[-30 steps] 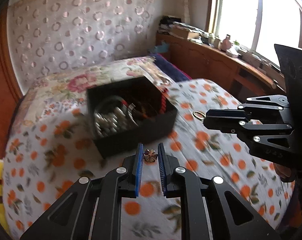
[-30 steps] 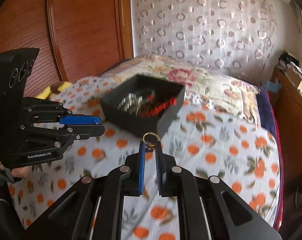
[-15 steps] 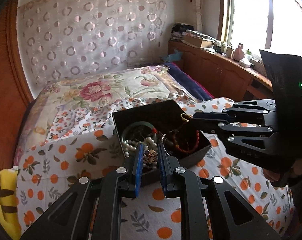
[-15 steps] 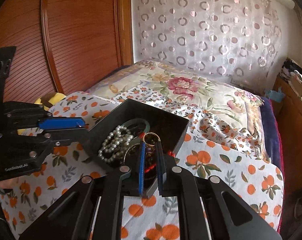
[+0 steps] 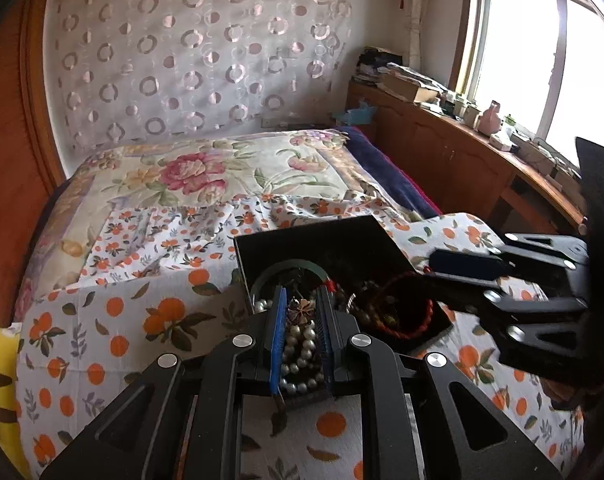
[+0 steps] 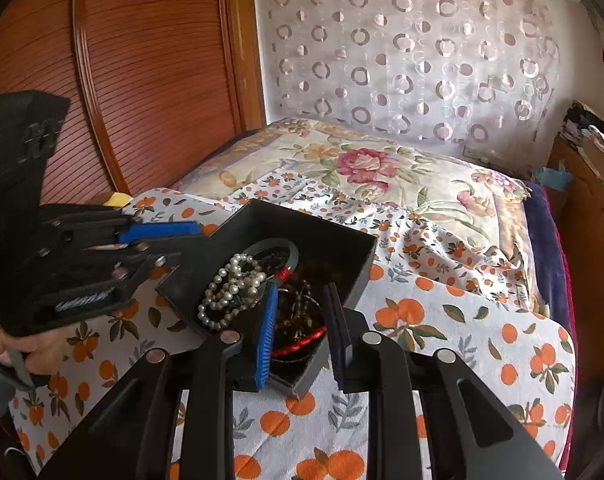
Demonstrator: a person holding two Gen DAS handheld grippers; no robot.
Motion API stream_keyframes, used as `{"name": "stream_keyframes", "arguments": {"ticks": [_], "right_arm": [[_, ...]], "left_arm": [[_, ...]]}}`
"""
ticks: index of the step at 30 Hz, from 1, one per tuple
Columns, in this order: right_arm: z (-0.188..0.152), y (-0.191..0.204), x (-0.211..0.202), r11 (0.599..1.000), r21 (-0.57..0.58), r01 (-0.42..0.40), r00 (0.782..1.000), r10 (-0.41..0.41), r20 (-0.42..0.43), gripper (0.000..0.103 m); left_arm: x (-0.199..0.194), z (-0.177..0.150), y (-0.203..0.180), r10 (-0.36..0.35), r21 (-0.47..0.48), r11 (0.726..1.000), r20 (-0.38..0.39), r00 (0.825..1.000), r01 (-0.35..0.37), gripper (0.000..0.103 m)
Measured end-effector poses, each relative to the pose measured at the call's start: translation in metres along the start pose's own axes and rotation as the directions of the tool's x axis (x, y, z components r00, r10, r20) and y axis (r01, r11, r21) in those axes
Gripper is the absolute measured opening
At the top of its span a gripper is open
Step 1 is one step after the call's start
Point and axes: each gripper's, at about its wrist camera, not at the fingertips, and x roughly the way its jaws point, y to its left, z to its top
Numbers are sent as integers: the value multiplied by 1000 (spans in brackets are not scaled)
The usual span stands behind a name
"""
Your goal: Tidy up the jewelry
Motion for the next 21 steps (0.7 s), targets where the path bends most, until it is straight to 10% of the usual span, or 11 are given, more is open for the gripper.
{"name": "stream_keyframes", "arguments": {"ticks": [5,9,15,21], "right_arm": [[-11,-2,-16,1000,16,19,1000,-19,4,26],[-19,-1,-31,999,33,39,999,-39,20,26],[-34,6,-54,997,64,53,997,-56,53,42],[-57,16,-97,988,128,85,986,-102,135,91]], "left_arm": [[7,7,1,5,-21,1000,-3,1000,-5,15],[1,5,-4,23,-17,1000,12,1000,-23,52],[-31,-7,-10,89,-21,996,40,995,-88,81],[-78,-31,-23,130,-25,991,81,988,-128,91]]}}
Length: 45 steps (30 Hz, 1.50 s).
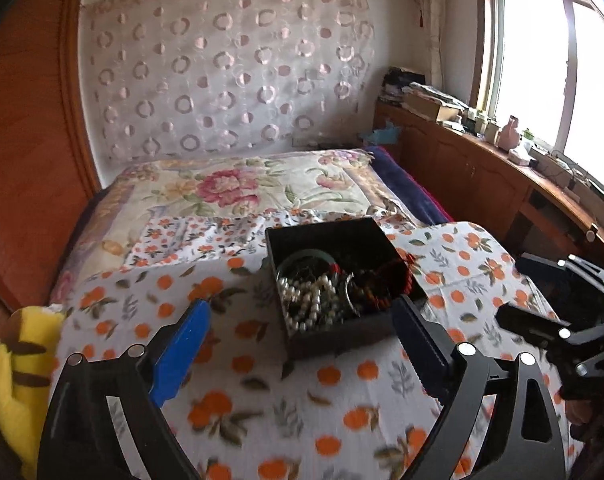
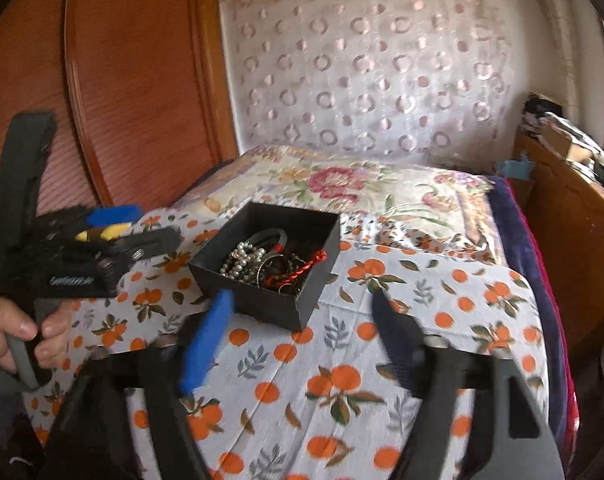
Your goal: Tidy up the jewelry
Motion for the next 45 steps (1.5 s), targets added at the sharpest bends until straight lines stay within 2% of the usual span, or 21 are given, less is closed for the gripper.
{"name": "stream_keyframes", "arguments": {"ticks": [1,2,11,16,22,45], "right_arm": [[-3,0,-7,1000,9,8,1000,-8,12,100],[-5,1,-15,1000,16,22,999,-22,27,101],[-34,24,-76,991,68,114,987,-121,107,101],[-42,42,-98,990,74,122,982,-132,139,101],[-45,49,-106,991,74,108,981,-118,152,101],[-48,53,-111,989,72,132,978,-142,153,101]], "left_arm": [[-12,-5,-1,8,-3,1000,15,1000,-8,95],[-22,-10,-2,13,-7,1000,32,999,-13,96],[-95,-53,-8,57,-24,998,85,995,-55,96],[-119,-67,-7,79,-45,996,99,992,-75,96],[-131,-75,-7,99,-40,995,109,989,-95,96],[-141,-79,-7,98,-47,995,133,986,-93,96]]}}
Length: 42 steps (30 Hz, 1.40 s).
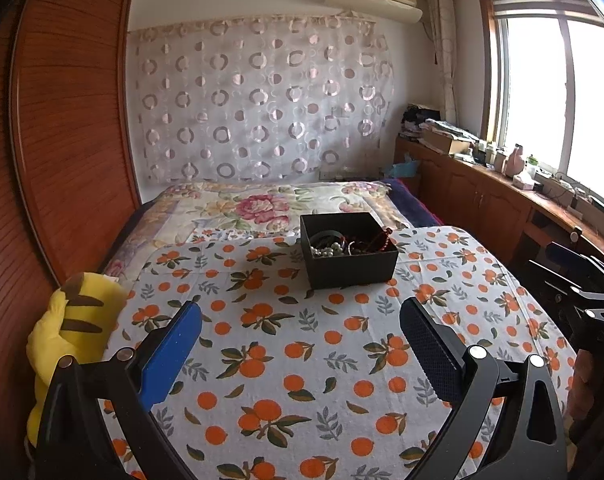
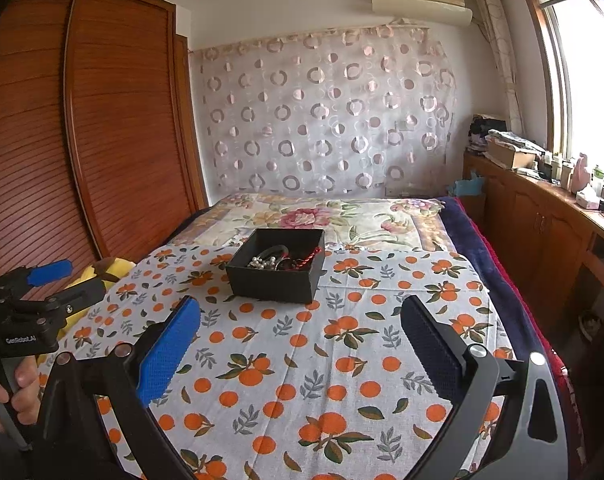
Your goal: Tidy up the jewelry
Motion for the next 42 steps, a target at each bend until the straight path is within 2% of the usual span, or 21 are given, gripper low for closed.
{"name": "stream_keyframes", "arguments": {"ticks": [42], "right_arm": [[-2,-5,0,1000,5,-3,1000,3,1,101]], "left_arm": [[-13,3,-8,-2,5,1000,22,1000,2,96]]}}
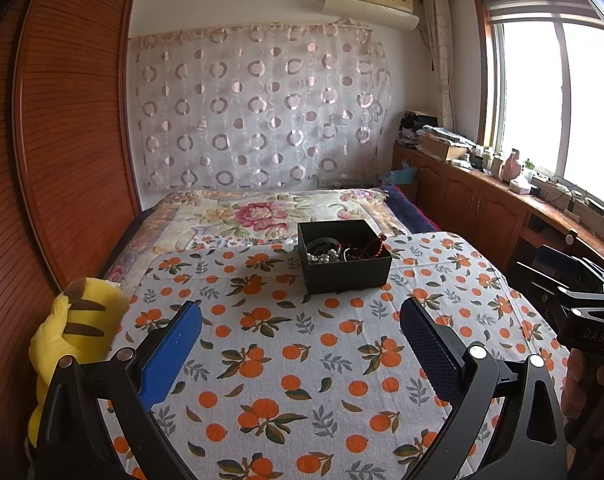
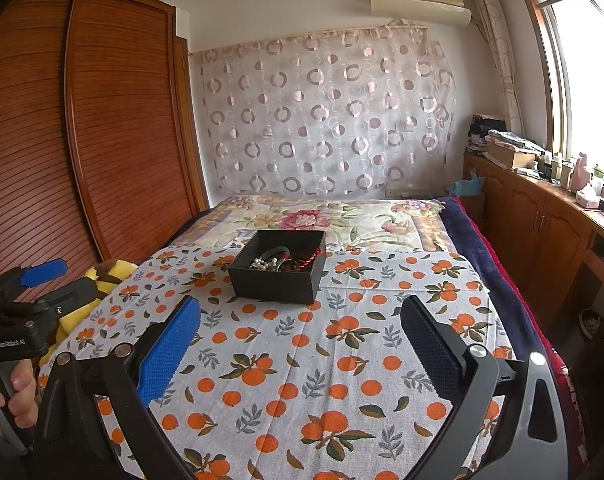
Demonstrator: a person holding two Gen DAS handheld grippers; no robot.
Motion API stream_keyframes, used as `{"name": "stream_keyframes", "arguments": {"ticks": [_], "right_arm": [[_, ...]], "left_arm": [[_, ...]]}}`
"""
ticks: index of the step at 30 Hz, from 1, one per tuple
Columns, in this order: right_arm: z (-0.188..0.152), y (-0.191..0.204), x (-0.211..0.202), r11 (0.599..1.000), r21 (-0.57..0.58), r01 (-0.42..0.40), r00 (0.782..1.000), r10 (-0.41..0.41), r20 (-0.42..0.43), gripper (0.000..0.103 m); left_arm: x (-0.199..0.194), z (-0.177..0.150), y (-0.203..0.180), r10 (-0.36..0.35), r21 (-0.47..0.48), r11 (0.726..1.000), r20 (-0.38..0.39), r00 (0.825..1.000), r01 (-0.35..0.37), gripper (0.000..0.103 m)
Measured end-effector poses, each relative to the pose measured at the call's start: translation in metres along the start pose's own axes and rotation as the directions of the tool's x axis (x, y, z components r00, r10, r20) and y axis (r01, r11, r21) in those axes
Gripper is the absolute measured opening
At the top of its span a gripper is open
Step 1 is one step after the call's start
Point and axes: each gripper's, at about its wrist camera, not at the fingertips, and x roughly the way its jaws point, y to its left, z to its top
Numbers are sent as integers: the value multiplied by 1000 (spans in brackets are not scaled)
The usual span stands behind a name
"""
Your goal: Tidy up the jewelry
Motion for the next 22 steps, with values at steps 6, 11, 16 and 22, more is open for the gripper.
{"name": "stream_keyframes", "arguments": {"ticks": [6,11,16,22], "right_arm": [[0,1,0,1000,-1,1,1000,-1,0,101],[0,0,0,1000,-2,1,1000,-1,0,101],[0,0,0,1000,-2,1,1000,-1,1,101],[0,0,0,1000,-2,1,1000,-1,1,101]], "left_arm": [[0,0,0,-1,1,1000,0,1000,1,96],[1,-1,1,0,0,1000,0,1000,0,96],[-1,0,0,1,-1,1000,-1,1000,-1,96],[-1,1,1,-1,-2,1000,0,1000,1,96]]}}
